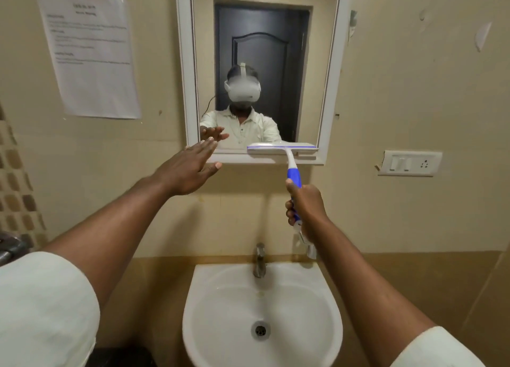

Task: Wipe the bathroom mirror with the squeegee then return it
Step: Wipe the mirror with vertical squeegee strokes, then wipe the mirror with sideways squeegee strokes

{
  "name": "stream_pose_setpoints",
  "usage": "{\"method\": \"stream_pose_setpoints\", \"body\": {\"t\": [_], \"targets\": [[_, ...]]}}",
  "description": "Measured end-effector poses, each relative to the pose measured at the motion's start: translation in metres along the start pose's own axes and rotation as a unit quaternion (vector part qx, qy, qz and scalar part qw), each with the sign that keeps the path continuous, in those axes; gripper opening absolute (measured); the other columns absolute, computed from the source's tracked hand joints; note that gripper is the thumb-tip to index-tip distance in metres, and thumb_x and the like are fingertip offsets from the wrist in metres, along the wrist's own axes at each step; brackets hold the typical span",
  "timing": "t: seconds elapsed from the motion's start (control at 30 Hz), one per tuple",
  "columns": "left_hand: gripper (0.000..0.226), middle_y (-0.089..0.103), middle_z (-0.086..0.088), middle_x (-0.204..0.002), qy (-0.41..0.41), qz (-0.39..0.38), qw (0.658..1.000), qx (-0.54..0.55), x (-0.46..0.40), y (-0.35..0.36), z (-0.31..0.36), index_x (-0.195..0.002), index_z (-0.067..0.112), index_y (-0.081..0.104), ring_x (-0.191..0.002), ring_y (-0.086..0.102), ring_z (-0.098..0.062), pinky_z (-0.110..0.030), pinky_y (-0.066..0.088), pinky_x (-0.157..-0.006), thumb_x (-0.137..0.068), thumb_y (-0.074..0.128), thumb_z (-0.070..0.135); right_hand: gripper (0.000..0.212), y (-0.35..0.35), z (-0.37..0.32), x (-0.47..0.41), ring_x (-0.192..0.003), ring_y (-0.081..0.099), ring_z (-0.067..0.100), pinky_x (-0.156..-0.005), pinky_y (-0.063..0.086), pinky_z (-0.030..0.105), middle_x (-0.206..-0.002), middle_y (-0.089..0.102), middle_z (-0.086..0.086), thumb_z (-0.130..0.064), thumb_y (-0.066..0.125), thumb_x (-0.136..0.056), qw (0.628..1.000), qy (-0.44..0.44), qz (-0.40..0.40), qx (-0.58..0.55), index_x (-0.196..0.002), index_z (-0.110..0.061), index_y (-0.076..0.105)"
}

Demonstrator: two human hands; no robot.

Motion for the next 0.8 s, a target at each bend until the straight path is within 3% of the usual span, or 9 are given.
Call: {"method": "stream_pose_setpoints", "body": {"t": [0.17,0.23,0.33,0.4,0.47,0.53,0.63,0.73,0.8], "targets": [[0.065,0.009,0.001,-0.159,0.009,0.028,1.000,-0.011,-0.015,-0.025,-0.003,-0.149,0.020,0.009,-0.146,0.008,-0.011,-0.038,0.011,-0.119,-0.095,0.030,0.049,0.022,0.006,-0.038,-0.007,-0.037,0.048,0.015,-0.036,0.035,0.022,-0.067,0.055,0.008,-0.033,0.056,-0.089,0.986,-0.136,-0.013,0.098,-0.091,-0.014,0.046],[0.065,0.008,0.002,-0.159,0.008,0.034,0.999,-0.012,-0.022,-0.036,-0.002,-0.149,0.021,0.009,-0.146,0.007,-0.010,-0.039,0.011,-0.120,-0.095,0.031,0.049,0.022,0.010,-0.066,-0.011,-0.046,0.057,0.019,-0.043,0.039,0.026,-0.072,0.059,0.007,-0.034,0.056,-0.089,0.963,-0.205,-0.002,0.174,-0.093,-0.013,0.050],[0.064,0.006,0.005,-0.159,0.012,0.060,0.998,-0.025,-0.035,-0.062,-0.001,-0.149,0.024,0.006,-0.145,0.006,-0.009,-0.037,0.009,-0.119,-0.095,0.031,0.048,0.021,0.016,-0.126,-0.022,-0.070,0.055,0.024,-0.060,0.035,0.029,-0.083,0.057,0.000,-0.035,0.055,-0.089,0.877,-0.337,0.055,0.339,-0.100,-0.017,0.056],[0.064,0.006,0.006,-0.159,0.015,0.077,0.996,-0.037,-0.044,-0.081,-0.001,-0.149,0.027,0.004,-0.145,0.006,-0.009,-0.034,0.008,-0.118,-0.095,0.030,0.049,0.022,0.022,-0.170,-0.027,-0.071,0.048,0.021,-0.056,0.030,0.027,-0.085,0.052,-0.002,-0.033,0.055,-0.088,0.811,-0.408,0.093,0.410,-0.104,-0.017,0.057],[0.064,0.006,0.006,-0.159,0.017,0.093,0.994,-0.048,-0.054,-0.099,-0.001,-0.149,0.027,0.005,-0.145,0.005,-0.008,-0.028,0.004,-0.116,-0.095,0.029,0.051,0.021,0.029,-0.214,-0.030,-0.070,0.049,0.021,-0.054,0.034,0.026,-0.088,0.054,0.001,-0.029,0.056,-0.087,0.752,-0.465,0.115,0.452,-0.103,-0.015,0.057],[0.065,0.003,0.007,-0.159,0.016,0.106,0.993,-0.056,-0.061,-0.116,-0.001,-0.149,0.027,0.005,-0.145,0.003,-0.006,-0.023,0.001,-0.112,-0.094,0.027,0.054,0.021,0.039,-0.253,-0.032,-0.076,0.054,0.023,-0.067,0.048,0.036,-0.092,0.058,0.006,-0.024,0.059,-0.085,0.698,-0.512,0.127,0.483,-0.103,-0.014,0.058],[0.070,0.001,0.009,-0.159,0.017,0.131,0.989,-0.067,-0.068,-0.137,-0.005,-0.149,0.029,0.005,-0.145,0.002,-0.007,-0.027,0.004,-0.114,-0.089,0.022,0.062,0.024,0.054,-0.303,-0.036,-0.089,0.056,0.027,-0.083,0.041,0.042,-0.096,0.060,0.008,-0.019,0.060,-0.084,0.623,-0.569,0.155,0.513,-0.108,-0.015,0.060],[0.067,0.001,0.010,-0.159,0.012,0.150,0.984,-0.091,-0.071,-0.151,-0.013,-0.148,0.030,0.004,-0.145,0.003,-0.007,-0.030,0.008,-0.116,-0.091,0.024,0.058,0.028,0.067,-0.338,-0.042,-0.098,0.056,0.030,-0.088,0.037,0.044,-0.101,0.062,0.010,-0.018,0.059,-0.086,0.574,-0.600,0.180,0.528,-0.114,-0.016,0.060],[0.066,0.000,0.010,-0.159,0.004,0.156,0.982,-0.106,-0.072,-0.158,-0.022,-0.148,0.029,0.003,-0.145,0.002,-0.006,-0.030,0.008,-0.116,-0.092,0.025,0.056,0.032,0.073,-0.352,-0.048,-0.099,0.056,0.030,-0.088,0.037,0.044,-0.104,0.063,0.011,-0.016,0.059,-0.086,0.568,-0.607,0.182,0.526,-0.118,-0.015,0.059]]}}
Point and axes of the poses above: each hand's wrist, its own x-axis away from the middle knuckle, its own y-axis out of the palm, z = x × y, the point moved 1 cm from there along -x, towards the middle knuckle
